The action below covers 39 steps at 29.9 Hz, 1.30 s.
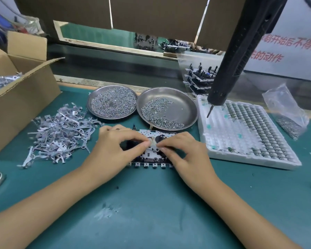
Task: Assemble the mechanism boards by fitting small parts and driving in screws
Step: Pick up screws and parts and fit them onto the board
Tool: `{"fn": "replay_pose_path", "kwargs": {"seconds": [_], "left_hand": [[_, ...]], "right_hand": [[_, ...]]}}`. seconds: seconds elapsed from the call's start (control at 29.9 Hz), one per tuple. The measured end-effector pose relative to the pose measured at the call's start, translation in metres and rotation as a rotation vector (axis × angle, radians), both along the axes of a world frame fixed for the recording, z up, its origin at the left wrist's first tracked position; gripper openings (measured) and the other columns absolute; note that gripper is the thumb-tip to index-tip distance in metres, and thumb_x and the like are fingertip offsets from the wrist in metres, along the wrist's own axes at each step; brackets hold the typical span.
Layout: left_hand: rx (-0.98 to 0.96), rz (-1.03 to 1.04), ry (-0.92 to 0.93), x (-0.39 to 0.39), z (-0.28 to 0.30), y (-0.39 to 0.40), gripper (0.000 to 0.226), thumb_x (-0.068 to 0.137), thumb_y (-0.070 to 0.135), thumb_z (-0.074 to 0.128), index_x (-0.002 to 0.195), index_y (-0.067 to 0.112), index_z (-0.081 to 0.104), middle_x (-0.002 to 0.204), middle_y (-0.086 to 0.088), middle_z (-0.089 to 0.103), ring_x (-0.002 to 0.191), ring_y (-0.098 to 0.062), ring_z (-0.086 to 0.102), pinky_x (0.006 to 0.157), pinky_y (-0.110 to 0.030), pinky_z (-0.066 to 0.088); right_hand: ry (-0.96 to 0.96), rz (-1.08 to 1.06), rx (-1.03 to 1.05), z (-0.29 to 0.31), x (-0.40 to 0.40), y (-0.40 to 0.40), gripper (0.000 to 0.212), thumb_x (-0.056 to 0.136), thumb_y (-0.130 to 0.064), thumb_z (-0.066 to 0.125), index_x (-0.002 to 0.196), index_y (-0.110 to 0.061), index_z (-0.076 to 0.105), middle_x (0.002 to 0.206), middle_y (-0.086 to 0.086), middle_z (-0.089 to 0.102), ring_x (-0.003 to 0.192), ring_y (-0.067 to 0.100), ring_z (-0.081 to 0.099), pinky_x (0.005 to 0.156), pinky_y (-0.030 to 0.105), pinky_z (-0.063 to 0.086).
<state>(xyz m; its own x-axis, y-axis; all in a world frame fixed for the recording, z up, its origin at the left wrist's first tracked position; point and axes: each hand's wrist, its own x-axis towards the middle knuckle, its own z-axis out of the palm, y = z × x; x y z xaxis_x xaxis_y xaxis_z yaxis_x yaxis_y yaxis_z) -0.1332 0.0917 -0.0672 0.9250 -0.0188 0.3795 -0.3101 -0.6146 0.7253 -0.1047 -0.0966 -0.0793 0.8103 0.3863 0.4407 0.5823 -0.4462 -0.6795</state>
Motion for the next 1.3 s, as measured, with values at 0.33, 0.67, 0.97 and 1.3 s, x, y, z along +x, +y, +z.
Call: {"fn": "replay_pose_path", "kwargs": {"seconds": [0.33, 0.67, 0.97, 1.3], "left_hand": [[0.072, -0.035, 0.033, 0.0002, -0.0007, 0.0054, 0.016, 0.076, 0.038, 0.076, 0.069, 0.045, 0.064, 0.073, 0.027, 0.064, 0.085, 0.0, 0.056, 0.097, -0.042, 0.031], [0.039, -0.071, 0.079, 0.0003, 0.0003, 0.0055, 0.01, 0.078, 0.043, 0.071, 0.07, 0.043, 0.065, 0.077, 0.031, 0.063, 0.08, -0.003, 0.057, 0.091, -0.052, 0.039], [0.011, -0.103, 0.167, 0.0015, 0.0025, 0.0071, 0.024, 0.072, 0.058, 0.052, 0.075, 0.04, 0.067, 0.079, 0.022, 0.064, 0.084, -0.007, 0.056, 0.094, -0.052, 0.038], [0.05, -0.076, 0.136, -0.002, 0.0045, 0.0032, 0.01, 0.074, 0.055, 0.051, 0.071, 0.049, 0.059, 0.07, 0.026, 0.06, 0.081, -0.002, 0.052, 0.088, -0.05, 0.038]], "right_hand": [[-0.118, 0.051, 0.023, -0.0029, -0.0023, 0.0015, 0.017, 0.081, -0.004, 0.066, 0.095, -0.009, 0.074, 0.086, 0.0, 0.069, 0.082, 0.014, 0.06, 0.078, 0.024, 0.047], [-0.218, 0.078, -0.034, -0.0065, -0.0048, 0.0016, 0.02, 0.085, 0.0, 0.065, 0.104, -0.003, 0.071, 0.093, 0.005, 0.068, 0.085, 0.015, 0.061, 0.079, 0.021, 0.048], [-0.155, 0.092, 0.022, -0.0041, -0.0031, 0.0025, 0.023, 0.086, 0.005, 0.062, 0.105, -0.003, 0.071, 0.098, 0.006, 0.07, 0.091, 0.017, 0.064, 0.083, 0.026, 0.05], [-0.171, 0.112, -0.064, -0.0045, -0.0035, 0.0008, 0.02, 0.087, -0.001, 0.061, 0.104, -0.005, 0.071, 0.088, 0.001, 0.068, 0.082, 0.009, 0.056, 0.078, 0.019, 0.044]]}}
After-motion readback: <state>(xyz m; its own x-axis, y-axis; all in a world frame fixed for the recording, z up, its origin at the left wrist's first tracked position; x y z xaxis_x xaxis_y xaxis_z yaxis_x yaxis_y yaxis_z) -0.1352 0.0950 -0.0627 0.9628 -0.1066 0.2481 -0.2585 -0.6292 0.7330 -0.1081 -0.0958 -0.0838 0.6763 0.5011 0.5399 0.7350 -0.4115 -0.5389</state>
